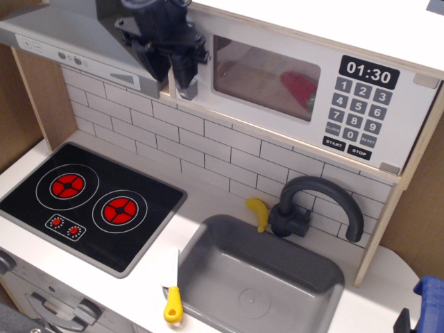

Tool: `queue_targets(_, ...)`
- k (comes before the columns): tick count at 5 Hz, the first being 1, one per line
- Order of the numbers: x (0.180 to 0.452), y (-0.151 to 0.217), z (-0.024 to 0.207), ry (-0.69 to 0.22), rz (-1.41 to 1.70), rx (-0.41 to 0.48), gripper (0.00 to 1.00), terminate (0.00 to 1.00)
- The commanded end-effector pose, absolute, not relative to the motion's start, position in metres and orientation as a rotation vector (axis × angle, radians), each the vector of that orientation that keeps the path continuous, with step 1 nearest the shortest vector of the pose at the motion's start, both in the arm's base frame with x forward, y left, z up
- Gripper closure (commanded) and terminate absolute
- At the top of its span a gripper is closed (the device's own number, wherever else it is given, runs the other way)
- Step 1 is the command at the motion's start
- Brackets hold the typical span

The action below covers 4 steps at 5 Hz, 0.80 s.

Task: Open microwave

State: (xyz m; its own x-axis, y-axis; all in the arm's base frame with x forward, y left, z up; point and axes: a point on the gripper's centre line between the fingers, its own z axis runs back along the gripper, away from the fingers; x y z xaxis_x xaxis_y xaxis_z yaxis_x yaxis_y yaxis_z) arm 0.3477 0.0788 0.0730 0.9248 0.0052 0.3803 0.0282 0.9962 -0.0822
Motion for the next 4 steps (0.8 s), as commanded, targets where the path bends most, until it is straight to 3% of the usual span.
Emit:
queue_targets(1,0.325,0.079,0.1,-0.545,-0.077,-0.072,1.0,0.0)
queue_targets(3,0.273,0.069,0.097,-0.526,-0.136,-0.084,1.0,0.0)
queue_targets(4,0.224,0.055,0.091,-0.44,-0.218,-0.074,1.0,0.0)
